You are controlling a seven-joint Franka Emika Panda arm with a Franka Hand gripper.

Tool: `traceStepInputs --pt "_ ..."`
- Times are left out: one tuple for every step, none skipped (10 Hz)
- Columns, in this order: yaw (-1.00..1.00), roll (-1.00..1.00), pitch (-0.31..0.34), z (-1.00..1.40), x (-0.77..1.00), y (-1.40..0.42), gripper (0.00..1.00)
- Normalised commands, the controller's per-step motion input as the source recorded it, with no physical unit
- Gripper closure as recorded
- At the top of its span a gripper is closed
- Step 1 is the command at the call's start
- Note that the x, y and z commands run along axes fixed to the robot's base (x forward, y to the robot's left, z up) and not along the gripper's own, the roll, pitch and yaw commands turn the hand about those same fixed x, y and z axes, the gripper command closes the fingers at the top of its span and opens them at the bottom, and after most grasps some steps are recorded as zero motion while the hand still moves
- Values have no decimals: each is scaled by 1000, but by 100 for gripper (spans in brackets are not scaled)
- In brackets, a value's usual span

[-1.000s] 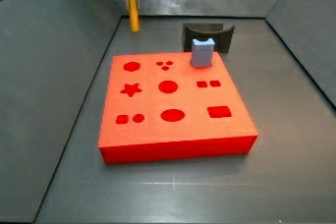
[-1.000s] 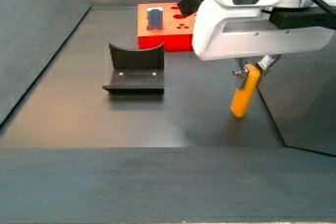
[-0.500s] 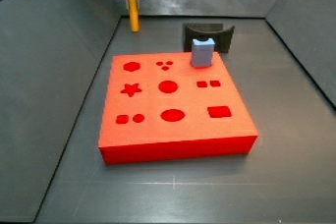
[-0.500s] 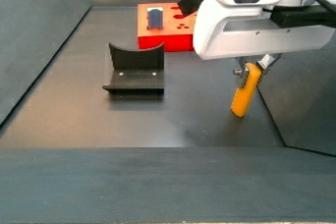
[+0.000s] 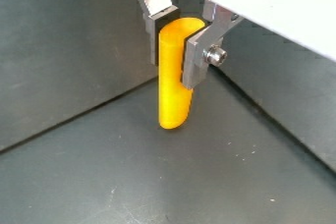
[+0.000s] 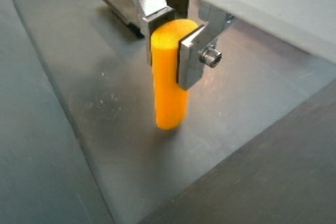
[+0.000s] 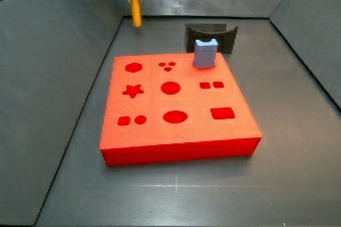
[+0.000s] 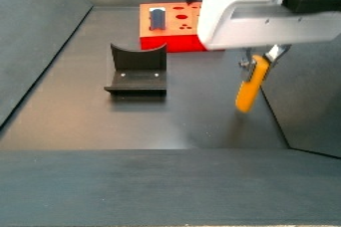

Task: Pick up the oval object. Move up. Move to above the board. Insert the oval object.
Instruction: Move up, then move to above the board.

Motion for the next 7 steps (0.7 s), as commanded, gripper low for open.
traceStepInputs --pt "-5 56 84 513 -22 1 100" --pt "0 87 98 370 -24 -1 100" --pt "6 100 104 302 -23 -2 100" --pt "19 120 113 169 -21 -3 100" --pt "-3 32 267 1000 256 233 100" --pt "-5 24 259 1000 262 237 100" --pt "0 -4 250 1000 238 214 100"
